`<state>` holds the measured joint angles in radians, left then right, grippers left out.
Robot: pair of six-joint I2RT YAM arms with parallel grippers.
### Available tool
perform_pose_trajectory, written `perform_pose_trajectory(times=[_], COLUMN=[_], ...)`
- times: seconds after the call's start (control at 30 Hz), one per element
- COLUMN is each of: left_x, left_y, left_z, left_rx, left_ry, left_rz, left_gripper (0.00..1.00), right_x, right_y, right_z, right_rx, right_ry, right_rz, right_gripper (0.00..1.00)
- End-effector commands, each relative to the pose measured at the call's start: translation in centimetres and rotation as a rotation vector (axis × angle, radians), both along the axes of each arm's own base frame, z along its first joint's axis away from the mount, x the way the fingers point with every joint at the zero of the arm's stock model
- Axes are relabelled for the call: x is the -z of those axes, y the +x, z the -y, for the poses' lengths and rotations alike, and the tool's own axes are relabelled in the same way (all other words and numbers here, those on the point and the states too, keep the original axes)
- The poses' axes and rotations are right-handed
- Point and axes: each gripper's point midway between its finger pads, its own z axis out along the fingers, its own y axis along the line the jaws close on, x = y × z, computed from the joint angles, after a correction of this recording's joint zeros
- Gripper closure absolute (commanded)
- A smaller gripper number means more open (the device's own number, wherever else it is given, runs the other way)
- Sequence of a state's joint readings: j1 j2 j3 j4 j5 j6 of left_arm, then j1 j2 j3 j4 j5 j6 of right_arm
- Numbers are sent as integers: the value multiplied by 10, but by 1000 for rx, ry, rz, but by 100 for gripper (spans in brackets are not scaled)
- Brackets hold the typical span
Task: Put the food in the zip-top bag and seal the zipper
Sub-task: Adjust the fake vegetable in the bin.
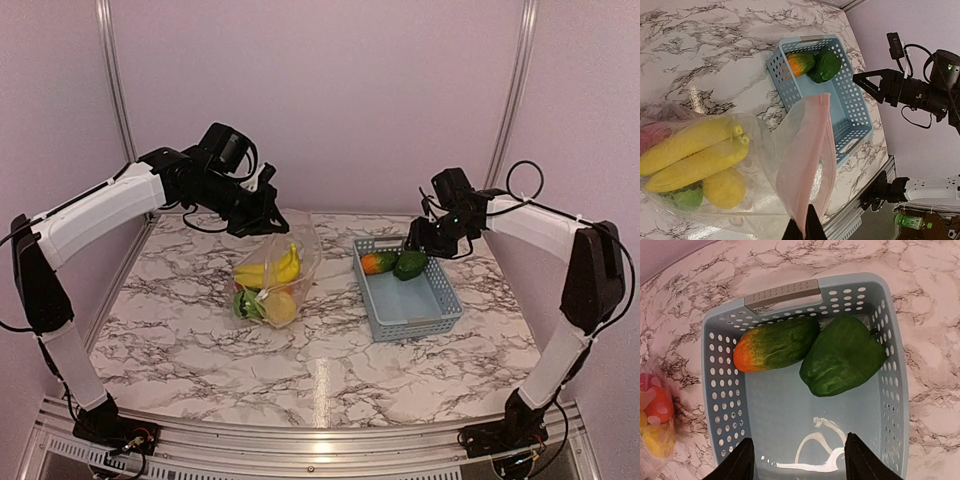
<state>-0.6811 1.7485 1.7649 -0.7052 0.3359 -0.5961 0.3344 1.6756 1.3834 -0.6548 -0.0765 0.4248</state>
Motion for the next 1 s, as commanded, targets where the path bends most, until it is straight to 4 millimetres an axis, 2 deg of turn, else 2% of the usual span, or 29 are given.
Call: perform_pose_trajectory(times=[0.0, 0.17, 0.37, 0.6, 0.8, 0.97], left_x=[10, 17, 19, 14, 25, 27], left_y=[-6, -13, -18, -24, -30, -32], left_z=[-1, -6, -6, -9, -17, -19], left_rx=[8, 9, 16, 6, -1, -12], left_ry=[17, 30, 24, 18, 43, 48], left_rz=[-42, -61, -81, -80, -100, -101], left_gripper=[100, 100, 100, 100, 100, 100], right_x=[0, -1, 25, 38, 64, 92], right_y=[27, 50, 77, 102, 93, 59], right_z=[3, 15, 12, 13, 13, 4], right_rx=[-36, -11, -34, -19, -28, -77], right_ry=[-59, -158, -223, -275, -273, -236], right_rz=[43, 109, 93, 83, 25, -59], right_gripper=[42, 42, 43, 43, 43, 46])
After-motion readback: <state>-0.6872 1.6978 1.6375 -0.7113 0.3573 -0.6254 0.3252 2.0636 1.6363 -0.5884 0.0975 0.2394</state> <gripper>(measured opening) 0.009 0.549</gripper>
